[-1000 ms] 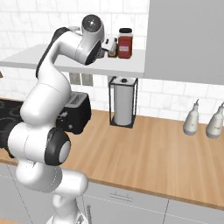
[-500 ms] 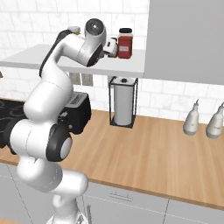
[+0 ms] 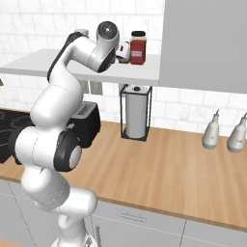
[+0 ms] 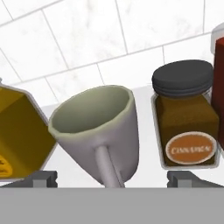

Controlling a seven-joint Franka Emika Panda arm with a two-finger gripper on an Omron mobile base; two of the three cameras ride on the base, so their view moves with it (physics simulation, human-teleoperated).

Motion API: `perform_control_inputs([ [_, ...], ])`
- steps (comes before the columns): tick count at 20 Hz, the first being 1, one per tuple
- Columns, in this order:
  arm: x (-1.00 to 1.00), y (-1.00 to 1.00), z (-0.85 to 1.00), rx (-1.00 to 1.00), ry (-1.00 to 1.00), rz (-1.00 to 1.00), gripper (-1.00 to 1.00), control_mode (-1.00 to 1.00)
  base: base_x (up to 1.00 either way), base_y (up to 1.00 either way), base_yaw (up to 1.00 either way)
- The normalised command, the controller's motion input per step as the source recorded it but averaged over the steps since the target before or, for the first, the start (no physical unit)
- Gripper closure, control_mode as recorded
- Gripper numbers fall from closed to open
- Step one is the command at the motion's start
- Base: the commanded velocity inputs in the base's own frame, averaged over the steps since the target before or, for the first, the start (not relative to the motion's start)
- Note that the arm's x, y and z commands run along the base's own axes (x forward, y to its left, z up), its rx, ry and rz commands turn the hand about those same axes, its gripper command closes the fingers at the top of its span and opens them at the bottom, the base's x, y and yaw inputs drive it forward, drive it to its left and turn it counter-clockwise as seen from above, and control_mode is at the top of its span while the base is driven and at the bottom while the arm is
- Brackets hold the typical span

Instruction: Gather all objects into one cabinet and sort the glasses and bowls to opposite sides.

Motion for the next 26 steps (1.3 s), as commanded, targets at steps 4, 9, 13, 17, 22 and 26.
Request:
perform_control_inputs([
  [4, 0.26, -0.01, 0.00, 0.00, 0.00, 0.04, -1.00, -1.00, 0.00, 0.00, 0.00],
  [9, 0.27, 0.00, 0.00, 0.00, 0.00, 0.04, -1.00, -1.00, 0.00, 0.00, 0.00],
  [13, 0.12, 0.00, 0.00, 0.00, 0.00, 0.02, -1.00, -1.00, 0.00, 0.00, 0.00],
  [17, 0.00, 0.00, 0.00, 0.00, 0.00, 0.00, -1.00, -1.00, 0.00, 0.00, 0.00],
  [22, 0.00, 0.29, -0.05, 0.01, 0.00, 0.00, 1.00, -1.00, 0.00, 0.00, 0.00],
  [26, 0.00, 0.06, 0.00, 0.00, 0.00, 0.00, 1.00, -1.00, 0.00, 0.00, 0.00],
])
